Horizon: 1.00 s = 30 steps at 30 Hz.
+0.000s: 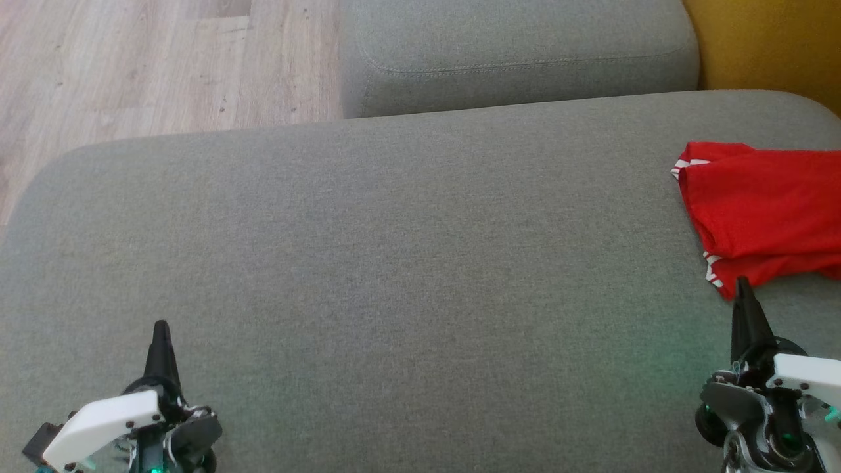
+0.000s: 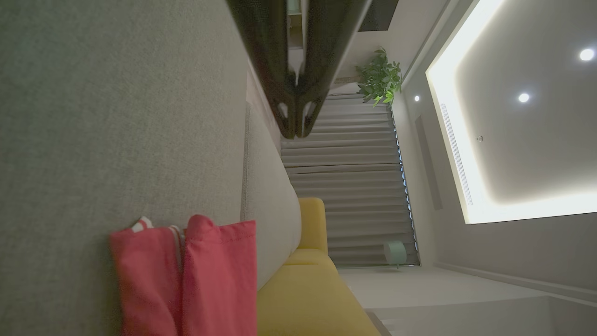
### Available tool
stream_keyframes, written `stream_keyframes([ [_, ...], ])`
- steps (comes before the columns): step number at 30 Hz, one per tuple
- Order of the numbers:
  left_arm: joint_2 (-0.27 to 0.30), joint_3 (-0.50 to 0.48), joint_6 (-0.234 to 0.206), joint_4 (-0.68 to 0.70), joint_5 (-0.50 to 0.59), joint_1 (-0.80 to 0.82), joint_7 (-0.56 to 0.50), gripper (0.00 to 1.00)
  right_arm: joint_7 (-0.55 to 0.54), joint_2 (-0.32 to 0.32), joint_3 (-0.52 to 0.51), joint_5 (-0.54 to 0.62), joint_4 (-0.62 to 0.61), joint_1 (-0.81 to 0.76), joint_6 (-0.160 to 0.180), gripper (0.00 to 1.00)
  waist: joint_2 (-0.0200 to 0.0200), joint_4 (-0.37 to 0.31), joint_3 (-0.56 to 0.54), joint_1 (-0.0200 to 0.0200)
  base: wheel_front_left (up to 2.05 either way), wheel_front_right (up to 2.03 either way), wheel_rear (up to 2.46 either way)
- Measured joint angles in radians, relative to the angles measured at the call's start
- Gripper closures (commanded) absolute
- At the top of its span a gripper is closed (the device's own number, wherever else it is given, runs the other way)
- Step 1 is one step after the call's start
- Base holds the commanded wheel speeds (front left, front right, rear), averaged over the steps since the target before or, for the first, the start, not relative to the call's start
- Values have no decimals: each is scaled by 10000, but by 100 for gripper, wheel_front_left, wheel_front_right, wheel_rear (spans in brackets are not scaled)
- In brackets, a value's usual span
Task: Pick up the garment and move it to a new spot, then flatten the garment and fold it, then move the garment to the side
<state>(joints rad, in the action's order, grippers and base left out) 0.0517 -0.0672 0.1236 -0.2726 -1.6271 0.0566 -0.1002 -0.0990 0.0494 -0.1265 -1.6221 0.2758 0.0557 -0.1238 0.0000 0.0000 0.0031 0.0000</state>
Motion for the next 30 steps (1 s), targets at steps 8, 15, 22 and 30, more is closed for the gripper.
stream_keyframes([
  [8,-4,-8,2,0,0,0,-13,100,-27,-8,-8,2,0,0,0,100,0,0,0,0,0,0,0],
  [15,-10,-15,2,-2,2,0,-31,100,-27,-10,-12,29,0,1,0,100,0,0,0,0,0,0,0],
  [22,-15,-19,0,-2,2,0,-44,100,-27,-12,-17,31,0,1,0,100,0,0,0,0,0,0,0],
  [30,-19,-27,2,-2,2,0,-44,100,-29,-13,-21,31,0,1,0,100,0,0,0,0,0,0,0],
])
